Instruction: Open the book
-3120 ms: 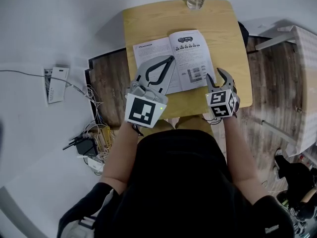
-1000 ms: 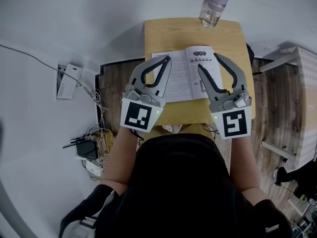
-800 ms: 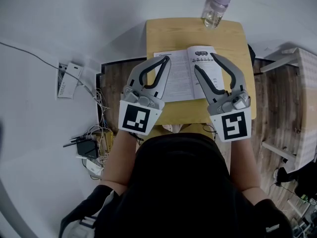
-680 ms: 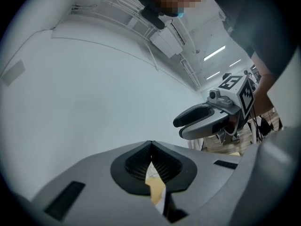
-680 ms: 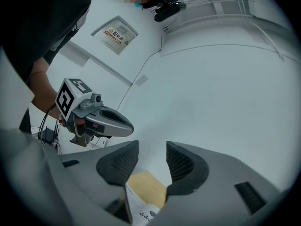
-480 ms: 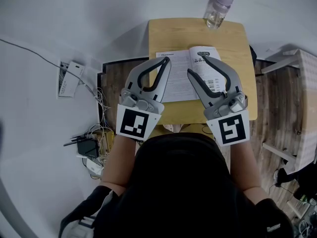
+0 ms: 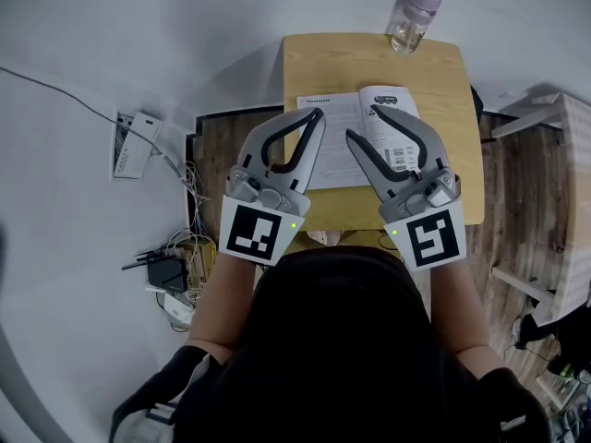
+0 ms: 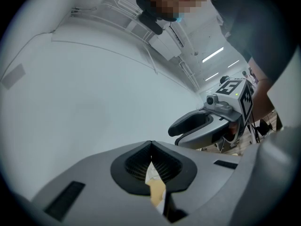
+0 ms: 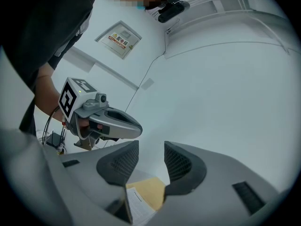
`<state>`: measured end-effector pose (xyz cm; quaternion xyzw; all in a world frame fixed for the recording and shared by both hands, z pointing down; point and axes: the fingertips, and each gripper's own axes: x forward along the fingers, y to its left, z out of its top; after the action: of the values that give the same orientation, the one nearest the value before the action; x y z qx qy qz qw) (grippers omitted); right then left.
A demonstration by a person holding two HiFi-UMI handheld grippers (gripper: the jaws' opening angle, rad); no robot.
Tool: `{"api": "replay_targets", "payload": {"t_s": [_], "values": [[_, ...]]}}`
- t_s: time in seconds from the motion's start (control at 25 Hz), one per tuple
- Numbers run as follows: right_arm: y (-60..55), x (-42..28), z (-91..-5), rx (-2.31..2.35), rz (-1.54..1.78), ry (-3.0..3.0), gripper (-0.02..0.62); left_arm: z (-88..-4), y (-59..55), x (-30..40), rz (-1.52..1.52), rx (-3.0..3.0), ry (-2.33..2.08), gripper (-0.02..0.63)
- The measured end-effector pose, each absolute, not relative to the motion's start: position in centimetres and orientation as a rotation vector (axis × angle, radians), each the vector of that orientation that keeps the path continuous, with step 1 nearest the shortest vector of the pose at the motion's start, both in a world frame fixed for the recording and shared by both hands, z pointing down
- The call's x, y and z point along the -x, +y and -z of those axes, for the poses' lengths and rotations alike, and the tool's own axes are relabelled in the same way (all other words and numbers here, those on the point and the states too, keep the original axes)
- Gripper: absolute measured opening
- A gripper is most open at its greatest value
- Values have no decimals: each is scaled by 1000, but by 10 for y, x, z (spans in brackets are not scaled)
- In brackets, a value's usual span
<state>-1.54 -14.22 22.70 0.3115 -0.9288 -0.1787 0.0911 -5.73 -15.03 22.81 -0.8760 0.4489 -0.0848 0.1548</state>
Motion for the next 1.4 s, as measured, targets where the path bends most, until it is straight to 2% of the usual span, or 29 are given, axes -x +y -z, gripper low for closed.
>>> {"api": "replay_targets", "payload": {"t_s": [0.28, 0.36, 0.52, 1.4], "values": [[-142, 16, -224, -949, 528, -2757, 166, -227, -151, 56, 230, 2519, 1279, 11], [-142, 14, -224, -967, 484, -2766, 31, -229, -151, 57, 230, 2527, 1285, 11], [-140, 13, -222, -963, 393, -2815, 29, -229, -152, 57, 217, 2535, 1288, 11], [-140, 15, -230, -966, 455, -2759, 28, -232, -150, 58, 181, 2571, 1295, 11]]}}
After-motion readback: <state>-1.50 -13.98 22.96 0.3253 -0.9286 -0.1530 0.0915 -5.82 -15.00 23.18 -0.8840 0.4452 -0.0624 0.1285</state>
